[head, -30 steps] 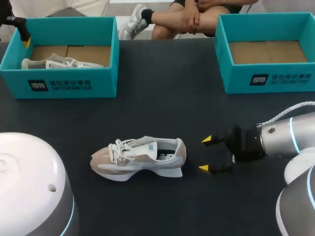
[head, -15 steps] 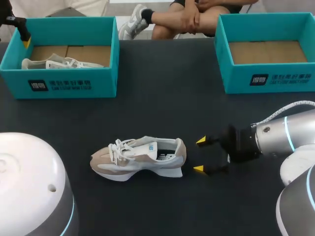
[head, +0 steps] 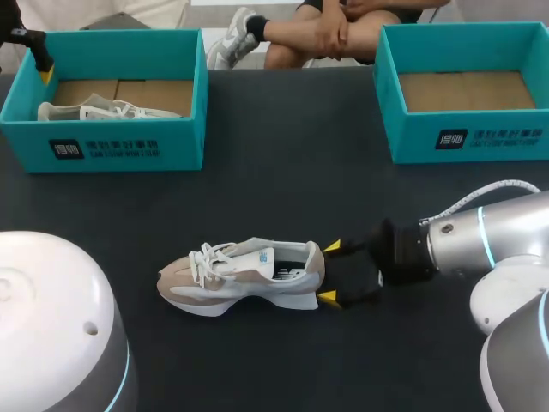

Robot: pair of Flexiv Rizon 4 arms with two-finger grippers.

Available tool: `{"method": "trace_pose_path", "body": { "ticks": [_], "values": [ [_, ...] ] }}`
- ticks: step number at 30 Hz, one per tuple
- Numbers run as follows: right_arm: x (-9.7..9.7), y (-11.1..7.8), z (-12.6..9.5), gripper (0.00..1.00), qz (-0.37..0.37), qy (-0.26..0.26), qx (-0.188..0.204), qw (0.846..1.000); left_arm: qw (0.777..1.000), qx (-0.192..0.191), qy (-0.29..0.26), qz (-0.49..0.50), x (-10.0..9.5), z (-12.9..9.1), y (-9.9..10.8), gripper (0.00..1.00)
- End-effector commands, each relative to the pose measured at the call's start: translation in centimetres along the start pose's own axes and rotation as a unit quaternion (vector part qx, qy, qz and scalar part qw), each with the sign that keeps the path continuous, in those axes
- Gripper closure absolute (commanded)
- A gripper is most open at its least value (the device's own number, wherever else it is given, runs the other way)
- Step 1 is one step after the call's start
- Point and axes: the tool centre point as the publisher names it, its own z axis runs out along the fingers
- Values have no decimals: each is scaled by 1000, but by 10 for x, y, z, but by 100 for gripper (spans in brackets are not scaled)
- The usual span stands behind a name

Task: Take the shoe out of the shoebox, open the shoe tongue, remove and reinsert the insole, then place the shoe into the shoebox

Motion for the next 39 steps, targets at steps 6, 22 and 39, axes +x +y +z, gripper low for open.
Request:
{"method": "trace_pose_path", "body": {
  "ticks": [6, 22, 39],
  "values": [
    [1, 5, 24, 0, -1, 8, -9, 1000, 1000, -2, 1, 0, 0, 0, -1, 0],
    [8, 14, 51, 0, -1, 34, -27, 999, 1000, -2, 1, 0, 0, 0, -1, 0],
    [5, 12, 60, 100, 2, 45, -31, 999, 1000, -2, 1, 0, 0, 0, -1, 0]
  ]
}}
